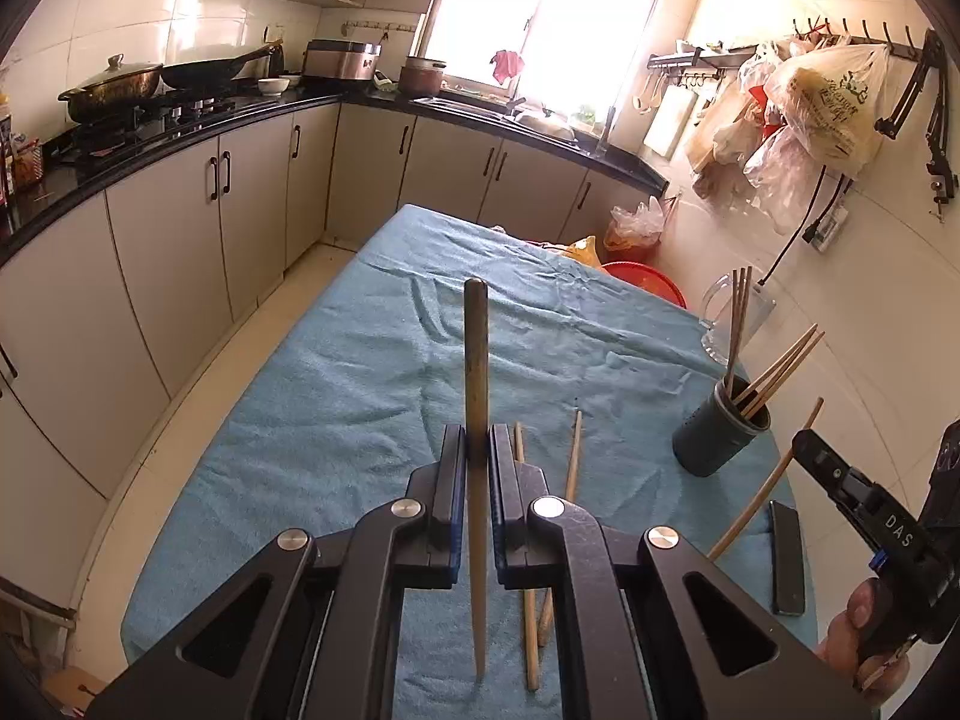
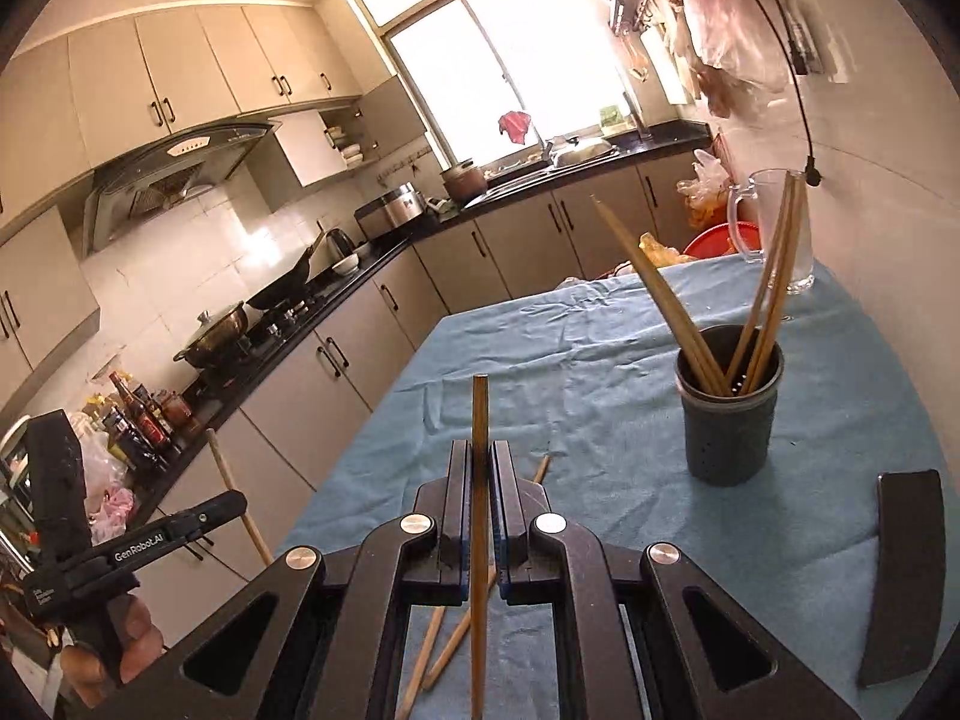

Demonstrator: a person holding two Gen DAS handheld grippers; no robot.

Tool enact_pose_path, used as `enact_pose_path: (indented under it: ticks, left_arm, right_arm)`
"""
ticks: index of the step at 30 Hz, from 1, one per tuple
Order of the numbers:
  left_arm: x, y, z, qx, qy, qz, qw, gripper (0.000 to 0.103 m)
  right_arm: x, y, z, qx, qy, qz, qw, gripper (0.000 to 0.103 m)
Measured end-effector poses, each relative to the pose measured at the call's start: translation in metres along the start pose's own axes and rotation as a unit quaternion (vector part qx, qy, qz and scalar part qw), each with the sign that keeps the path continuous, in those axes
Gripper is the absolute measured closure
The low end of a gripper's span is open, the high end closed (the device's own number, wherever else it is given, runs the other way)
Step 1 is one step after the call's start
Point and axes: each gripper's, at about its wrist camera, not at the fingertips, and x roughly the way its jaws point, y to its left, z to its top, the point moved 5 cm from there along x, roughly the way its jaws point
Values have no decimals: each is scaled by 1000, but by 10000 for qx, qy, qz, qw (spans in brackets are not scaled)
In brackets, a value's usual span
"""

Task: Organize utensils
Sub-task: 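Lift both chopsticks upright and carry both tools over the black holder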

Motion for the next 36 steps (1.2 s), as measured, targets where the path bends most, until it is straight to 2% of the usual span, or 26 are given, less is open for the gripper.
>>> enact_pose_path:
  ticks: [22, 36]
  left_arm:
    - [-15, -4, 8, -32, -155, -30, 9999, 96]
    - [-22, -35, 21, 207, -215, -123, 9995, 96]
  right_arm:
    - [-21, -22, 7, 237, -215, -85, 9995, 97]
    - [-55, -48, 26, 484, -624, -118, 9968, 97]
